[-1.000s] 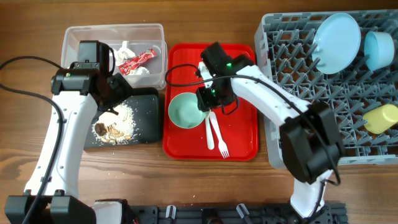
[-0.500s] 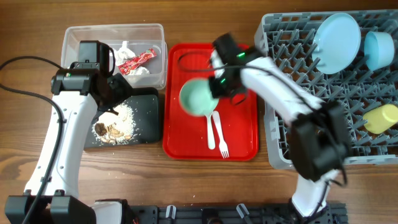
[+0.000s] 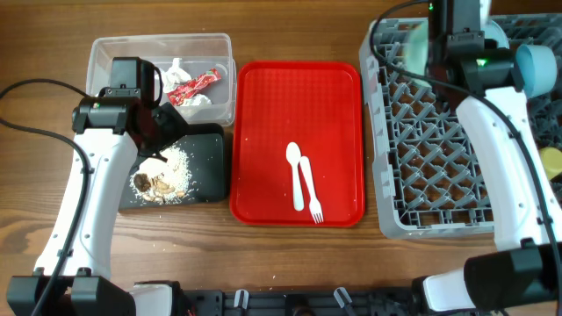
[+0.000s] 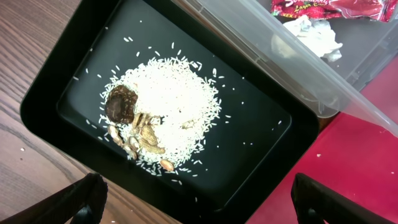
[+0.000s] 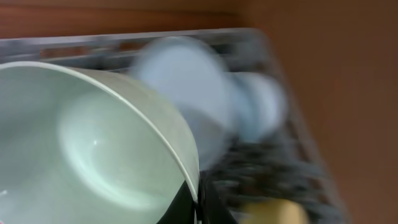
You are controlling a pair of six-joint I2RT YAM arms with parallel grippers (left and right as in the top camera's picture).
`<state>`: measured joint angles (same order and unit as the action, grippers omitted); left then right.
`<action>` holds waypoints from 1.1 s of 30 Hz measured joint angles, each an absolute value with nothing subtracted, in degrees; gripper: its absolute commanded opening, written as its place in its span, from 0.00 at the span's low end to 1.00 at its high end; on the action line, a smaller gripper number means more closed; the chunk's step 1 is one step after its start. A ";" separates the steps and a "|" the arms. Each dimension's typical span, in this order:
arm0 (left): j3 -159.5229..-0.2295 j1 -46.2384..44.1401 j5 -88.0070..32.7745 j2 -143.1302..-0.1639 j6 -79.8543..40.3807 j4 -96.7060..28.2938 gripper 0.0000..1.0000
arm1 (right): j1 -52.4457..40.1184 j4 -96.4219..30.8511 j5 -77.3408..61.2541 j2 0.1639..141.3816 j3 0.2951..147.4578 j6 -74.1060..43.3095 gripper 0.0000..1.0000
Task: Sort waste into correct bins and load items into the dishwasher rack
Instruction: 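Carry the green bowl to the rack's back row with the right gripper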
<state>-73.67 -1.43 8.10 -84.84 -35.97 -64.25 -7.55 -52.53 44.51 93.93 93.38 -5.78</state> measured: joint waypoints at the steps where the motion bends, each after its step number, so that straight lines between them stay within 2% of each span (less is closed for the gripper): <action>1: -73.67 -1.43 8.10 -84.84 -35.97 -64.27 0.96 | -7.55 -51.83 46.65 94.37 93.34 -6.09 0.04; 9: -73.67 -1.43 8.10 -84.84 -35.97 -64.25 0.96 | -7.55 -47.35 58.98 102.30 93.21 -7.46 0.04; 14: -73.67 -1.43 8.10 -84.84 -35.97 -64.25 0.96 | -8.56 -47.37 60.07 110.32 92.95 -7.88 0.04; 22: -73.67 -1.43 8.10 -84.84 -35.97 -64.25 0.96 | -13.96 -47.35 60.75 114.69 92.92 -8.73 0.04; 27: -73.67 -1.43 8.10 -84.84 -35.97 -64.25 0.96 | -15.25 -49.50 61.98 114.98 92.92 -9.98 0.04; 33: -73.67 -1.43 8.10 -84.84 -35.97 -64.23 0.96 | -15.97 -59.64 56.10 114.98 93.06 -12.95 0.06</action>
<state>-73.67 -1.43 8.10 -84.84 -35.97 -64.23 -15.97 -59.64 56.10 114.98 93.06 -12.95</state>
